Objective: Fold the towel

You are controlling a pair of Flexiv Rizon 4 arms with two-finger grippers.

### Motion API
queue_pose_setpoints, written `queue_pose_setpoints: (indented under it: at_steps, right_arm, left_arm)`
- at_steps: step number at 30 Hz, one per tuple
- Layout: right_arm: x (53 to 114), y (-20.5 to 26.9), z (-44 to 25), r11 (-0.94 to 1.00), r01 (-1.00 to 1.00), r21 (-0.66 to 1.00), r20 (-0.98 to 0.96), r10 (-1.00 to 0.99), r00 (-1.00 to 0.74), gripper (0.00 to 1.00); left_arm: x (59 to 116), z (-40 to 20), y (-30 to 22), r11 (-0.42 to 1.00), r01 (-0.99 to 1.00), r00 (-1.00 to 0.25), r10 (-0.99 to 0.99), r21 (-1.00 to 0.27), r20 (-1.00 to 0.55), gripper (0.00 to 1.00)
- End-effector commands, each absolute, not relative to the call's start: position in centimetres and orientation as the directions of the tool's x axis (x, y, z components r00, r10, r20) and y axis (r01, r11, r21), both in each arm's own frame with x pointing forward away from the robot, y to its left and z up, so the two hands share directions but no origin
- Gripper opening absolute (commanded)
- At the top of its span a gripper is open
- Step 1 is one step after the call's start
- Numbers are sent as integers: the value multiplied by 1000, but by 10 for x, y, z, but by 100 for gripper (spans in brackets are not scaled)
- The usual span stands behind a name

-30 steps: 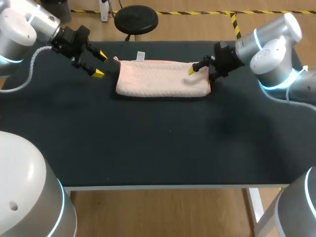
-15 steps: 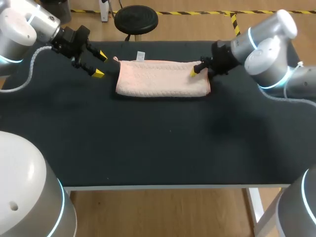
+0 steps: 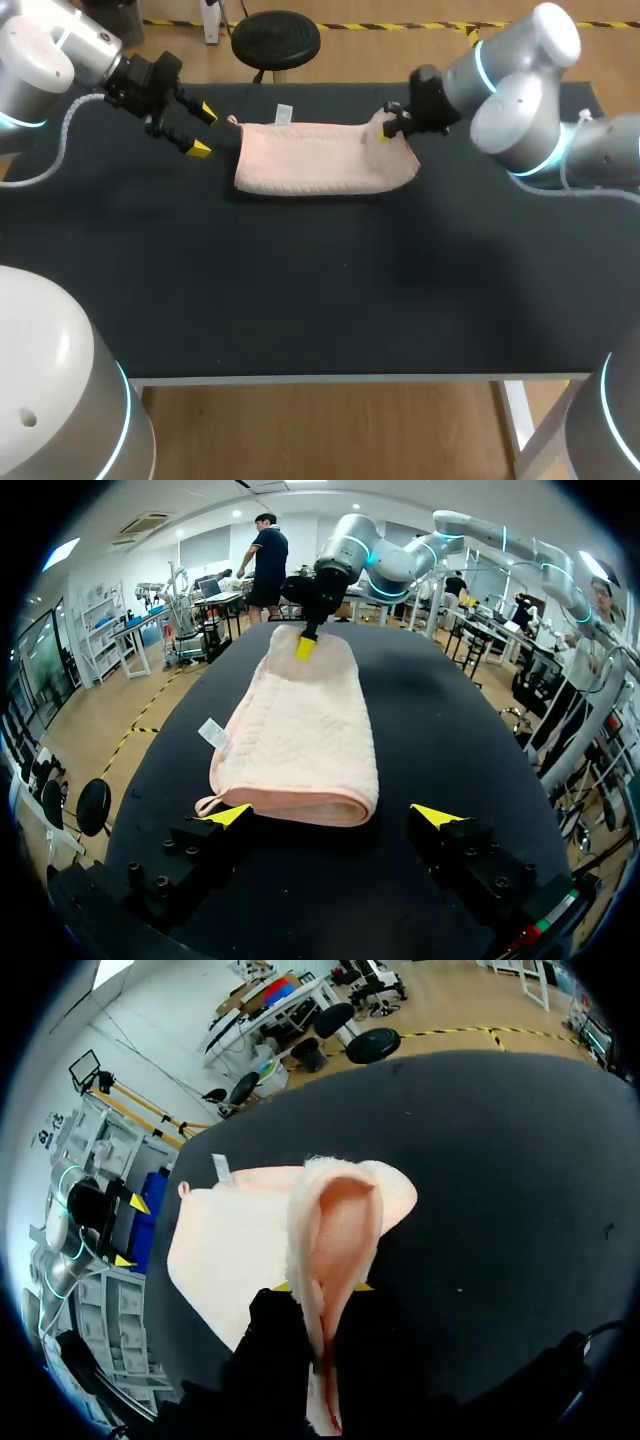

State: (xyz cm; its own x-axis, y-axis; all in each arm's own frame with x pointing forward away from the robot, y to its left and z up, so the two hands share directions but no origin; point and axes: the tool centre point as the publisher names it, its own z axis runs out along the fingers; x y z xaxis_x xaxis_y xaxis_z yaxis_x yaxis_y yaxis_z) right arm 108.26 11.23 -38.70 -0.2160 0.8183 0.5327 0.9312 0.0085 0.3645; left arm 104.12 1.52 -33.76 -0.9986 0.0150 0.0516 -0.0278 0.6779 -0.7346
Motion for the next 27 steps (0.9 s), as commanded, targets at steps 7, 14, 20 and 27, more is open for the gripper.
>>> queue_pose_setpoints:
  at_steps: [7,14,20,27]
  right_arm:
    - [1091,197,-341,30,915,403,420,882,-214,0]
    - [1086,268,-325,36,898,439,398,888,-231,0]
    - [1082,313,-331,31,901,432,376,902,-212,0]
    - [1073,340,-339,20,917,398,375,909,-182,0]
  left_arm:
    - [1041,-338,15,677,-26,-999,14,-735,49,100]
    - [1041,-338,15,677,-26,-999,14,-735,49,100]
    - [1041,-338,15,677,-26,-999,14,-735,49,100]
    - [1041,-338,15,677,-26,-999,14,-735,49,100]
